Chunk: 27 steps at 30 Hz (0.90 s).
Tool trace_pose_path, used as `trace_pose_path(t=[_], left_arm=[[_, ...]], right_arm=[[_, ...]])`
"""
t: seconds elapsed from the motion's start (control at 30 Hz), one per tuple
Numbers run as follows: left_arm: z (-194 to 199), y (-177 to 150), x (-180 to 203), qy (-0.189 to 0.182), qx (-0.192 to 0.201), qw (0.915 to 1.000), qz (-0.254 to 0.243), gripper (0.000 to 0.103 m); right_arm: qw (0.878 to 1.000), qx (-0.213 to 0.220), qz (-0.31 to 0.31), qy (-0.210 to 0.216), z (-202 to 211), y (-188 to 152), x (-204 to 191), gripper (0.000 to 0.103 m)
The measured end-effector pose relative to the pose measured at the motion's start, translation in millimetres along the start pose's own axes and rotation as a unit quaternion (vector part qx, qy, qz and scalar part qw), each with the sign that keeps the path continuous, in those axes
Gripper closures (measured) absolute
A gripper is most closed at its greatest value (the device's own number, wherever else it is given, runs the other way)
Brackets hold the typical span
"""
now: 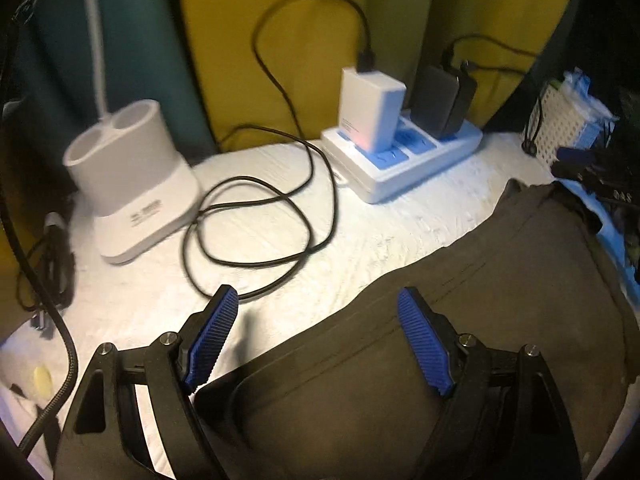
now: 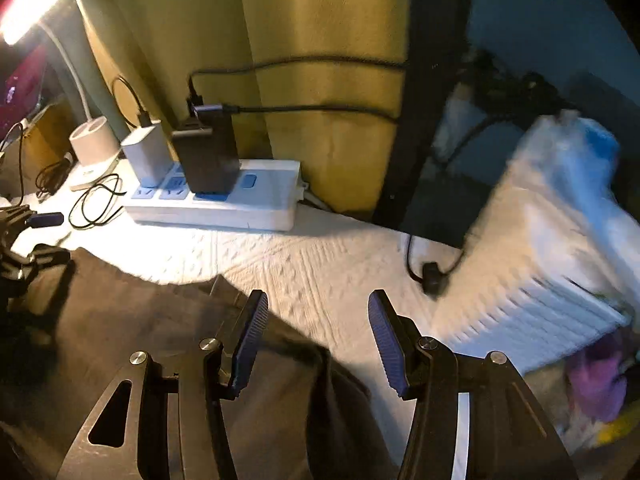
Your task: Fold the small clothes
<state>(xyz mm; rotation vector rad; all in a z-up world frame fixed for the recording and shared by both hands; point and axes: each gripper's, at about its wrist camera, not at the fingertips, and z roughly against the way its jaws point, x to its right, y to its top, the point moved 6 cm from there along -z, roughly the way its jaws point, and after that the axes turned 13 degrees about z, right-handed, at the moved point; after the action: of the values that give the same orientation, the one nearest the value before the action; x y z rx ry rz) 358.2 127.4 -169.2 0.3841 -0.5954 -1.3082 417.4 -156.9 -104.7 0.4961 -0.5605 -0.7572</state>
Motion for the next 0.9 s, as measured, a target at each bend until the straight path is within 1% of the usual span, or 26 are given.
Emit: trace_pose_path(t=[0.13, 0.23, 0.43, 0.57, 0.73, 0.9], left_arm=[[23.7, -7.3, -9.4, -0.007, 0.015, 0.9998, 0.011, 0.021], [49.3, -16.3, -13.1, -0.017, 0.033, 0.9992, 0.018, 0.021], [94.9, -51.2, -17.9, -0.028, 0.057, 0.9971, 0.043, 0.021], [112.5, -78.0, -18.3, -0.023, 0.059, 0.9962, 0.059, 0.021], [133.6, -121.2, -15.6, -0.019, 0.056, 0.9960, 0.067, 0.020], [151.4, -158.6, -4.7, -0.027, 0.057, 0.9958, 0.066, 0.020]], right_arm=[[1.000, -0.003, 0.006, -0.027, 32.1, -24.5, -0.9, 0.048], [0.999, -0.005, -0.007, -0.044, 61.6, -51.5, -3.4, 0.048], [0.996, -0.011, -0.040, -0.075, 113.0, -116.0, -19.8, 0.048], [0.995, -0.013, -0.060, -0.076, 135.9, -151.3, -39.7, 0.048], [0.993, -0.002, -0.047, -0.110, 164.0, -176.3, -72.9, 0.048], [0.993, 0.011, -0.066, -0.099, 183.5, -191.8, -99.5, 0.048]])
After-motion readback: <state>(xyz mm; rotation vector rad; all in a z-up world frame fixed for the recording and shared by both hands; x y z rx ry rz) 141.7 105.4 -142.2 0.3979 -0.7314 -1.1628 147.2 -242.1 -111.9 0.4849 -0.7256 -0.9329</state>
